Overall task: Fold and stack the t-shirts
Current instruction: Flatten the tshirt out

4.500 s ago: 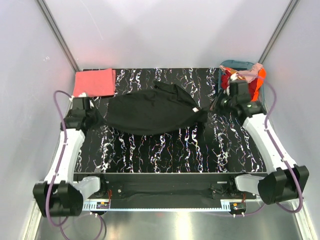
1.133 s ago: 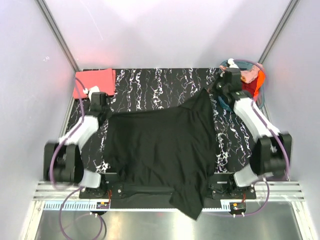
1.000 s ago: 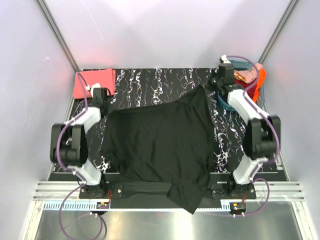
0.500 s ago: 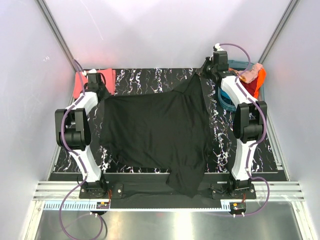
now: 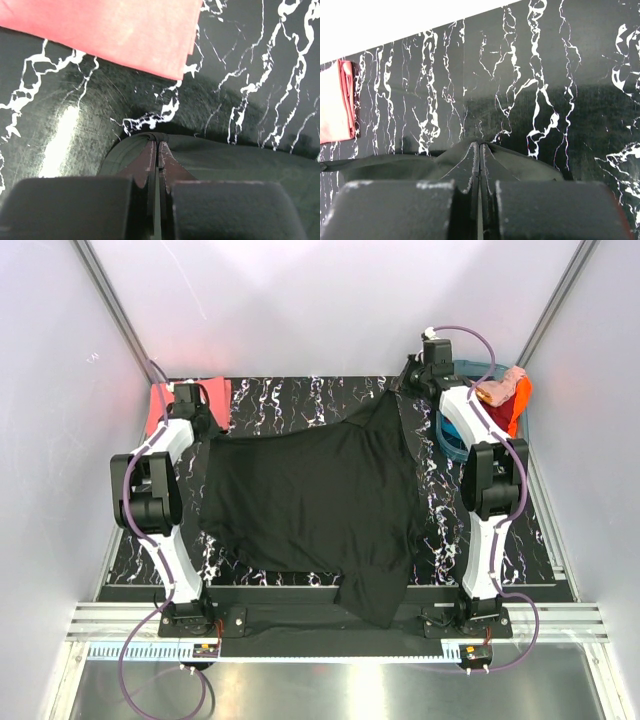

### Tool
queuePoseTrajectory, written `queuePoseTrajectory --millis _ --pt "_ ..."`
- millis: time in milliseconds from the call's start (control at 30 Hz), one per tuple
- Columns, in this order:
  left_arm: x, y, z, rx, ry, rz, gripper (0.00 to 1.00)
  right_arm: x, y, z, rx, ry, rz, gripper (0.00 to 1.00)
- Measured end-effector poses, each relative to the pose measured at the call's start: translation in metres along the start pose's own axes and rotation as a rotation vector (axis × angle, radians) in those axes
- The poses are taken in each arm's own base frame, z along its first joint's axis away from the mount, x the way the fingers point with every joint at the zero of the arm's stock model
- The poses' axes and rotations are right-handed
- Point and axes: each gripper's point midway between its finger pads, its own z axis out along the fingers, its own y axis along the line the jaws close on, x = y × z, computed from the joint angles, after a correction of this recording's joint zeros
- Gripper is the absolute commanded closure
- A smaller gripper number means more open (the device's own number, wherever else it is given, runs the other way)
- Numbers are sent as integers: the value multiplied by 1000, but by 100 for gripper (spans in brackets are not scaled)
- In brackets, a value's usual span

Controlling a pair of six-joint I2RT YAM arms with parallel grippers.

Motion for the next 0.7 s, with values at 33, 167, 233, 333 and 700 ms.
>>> queuePoseTrajectory --millis 33,167,233,333,700 --pt "0 -2 -1 7 7 0 100 0 0 -1 2 6 0 100" --pt "-10 -12 -15 46 -1 -5 100 -7 5 -13 7 -1 -5 100" --pt "-26 -22 -36 82 -35 -13 100 -18 12 -31 11 -20 -8 100" --pt "-66 -45 -86 164 -146 -24 100 -51 34 -72 -8 -98 -28 100" --pt "-182 -97 -409 514 -852 9 100 -197 170 -400 -279 -784 -214 100"
